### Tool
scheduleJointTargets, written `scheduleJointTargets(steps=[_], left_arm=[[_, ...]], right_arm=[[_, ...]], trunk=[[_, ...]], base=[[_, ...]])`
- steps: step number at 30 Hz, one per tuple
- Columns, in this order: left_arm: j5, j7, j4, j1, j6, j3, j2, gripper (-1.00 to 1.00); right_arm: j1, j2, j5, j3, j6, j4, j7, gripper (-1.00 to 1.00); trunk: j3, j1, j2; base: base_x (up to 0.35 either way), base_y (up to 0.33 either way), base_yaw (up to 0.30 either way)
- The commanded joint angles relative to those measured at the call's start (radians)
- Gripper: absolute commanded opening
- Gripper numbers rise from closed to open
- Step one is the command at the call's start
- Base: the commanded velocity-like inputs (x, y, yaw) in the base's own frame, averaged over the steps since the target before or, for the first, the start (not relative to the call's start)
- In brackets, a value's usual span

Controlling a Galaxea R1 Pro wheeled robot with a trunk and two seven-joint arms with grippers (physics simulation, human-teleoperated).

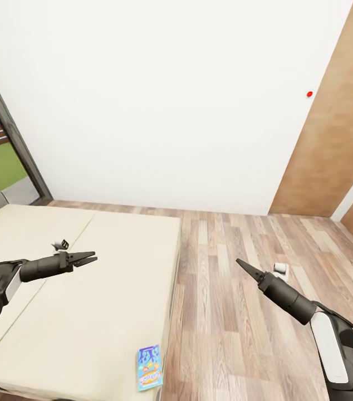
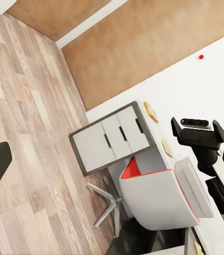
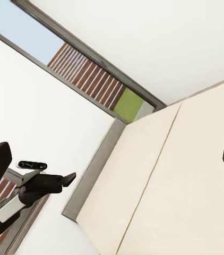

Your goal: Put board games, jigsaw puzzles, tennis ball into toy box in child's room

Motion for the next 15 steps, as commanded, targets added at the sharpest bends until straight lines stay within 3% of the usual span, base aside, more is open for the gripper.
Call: scheduleJointTargets(steps=[1,15], left_arm=[[-0.001,-0.004,0.000,-0.001,0.011,0.000,0.000,1.00],[-0.001,-0.004,0.000,-0.001,0.011,0.000,-0.001,1.00]], right_arm=[[-0.001,0.000,-0.003,-0.001,0.006,0.000,0.001,1.00],[-0.001,0.000,-0.003,-0.001,0.006,0.000,0.000,1.00]], trunk=[[0.000,0.001,-0.002],[0.023,0.001,-0.002]], base=[[0.000,0.000,0.000],[0.000,0.000,0.000]])
